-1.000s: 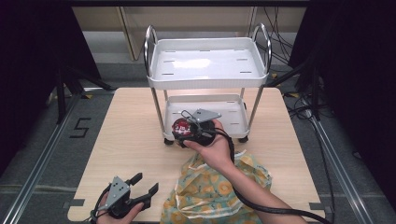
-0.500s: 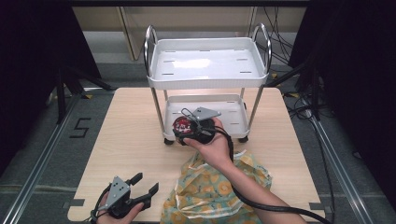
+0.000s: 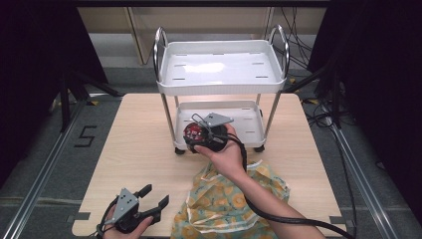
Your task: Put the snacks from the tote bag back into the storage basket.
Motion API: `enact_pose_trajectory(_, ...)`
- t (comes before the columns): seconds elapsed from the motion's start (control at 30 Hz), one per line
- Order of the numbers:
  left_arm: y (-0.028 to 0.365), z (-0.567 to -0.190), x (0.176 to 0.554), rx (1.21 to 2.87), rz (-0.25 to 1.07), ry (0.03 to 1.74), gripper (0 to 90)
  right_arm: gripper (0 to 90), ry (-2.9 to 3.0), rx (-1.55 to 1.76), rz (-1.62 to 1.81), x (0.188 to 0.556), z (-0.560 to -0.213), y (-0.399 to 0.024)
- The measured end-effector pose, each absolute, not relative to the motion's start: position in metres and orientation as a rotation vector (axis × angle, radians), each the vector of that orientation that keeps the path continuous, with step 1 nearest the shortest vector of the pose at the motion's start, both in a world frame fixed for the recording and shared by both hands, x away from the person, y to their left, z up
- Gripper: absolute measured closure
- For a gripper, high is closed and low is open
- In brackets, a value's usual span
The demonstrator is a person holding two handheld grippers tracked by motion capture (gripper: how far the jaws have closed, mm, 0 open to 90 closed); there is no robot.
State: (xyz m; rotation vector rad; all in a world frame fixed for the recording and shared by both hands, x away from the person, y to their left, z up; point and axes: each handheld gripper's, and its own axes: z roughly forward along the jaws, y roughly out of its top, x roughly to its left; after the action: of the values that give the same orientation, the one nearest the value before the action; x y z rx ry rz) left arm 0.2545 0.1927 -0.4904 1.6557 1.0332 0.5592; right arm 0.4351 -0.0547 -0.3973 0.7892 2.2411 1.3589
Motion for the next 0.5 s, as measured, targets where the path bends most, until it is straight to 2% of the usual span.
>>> enact_pose_trajectory(0.5, 0.1930, -0.4904, 0.2547, 1.656, 0.560, 1.031, 27.9, 26.9, 2.246, 0.826, 1.338, 0.4409, -0.3988, -0.0533)
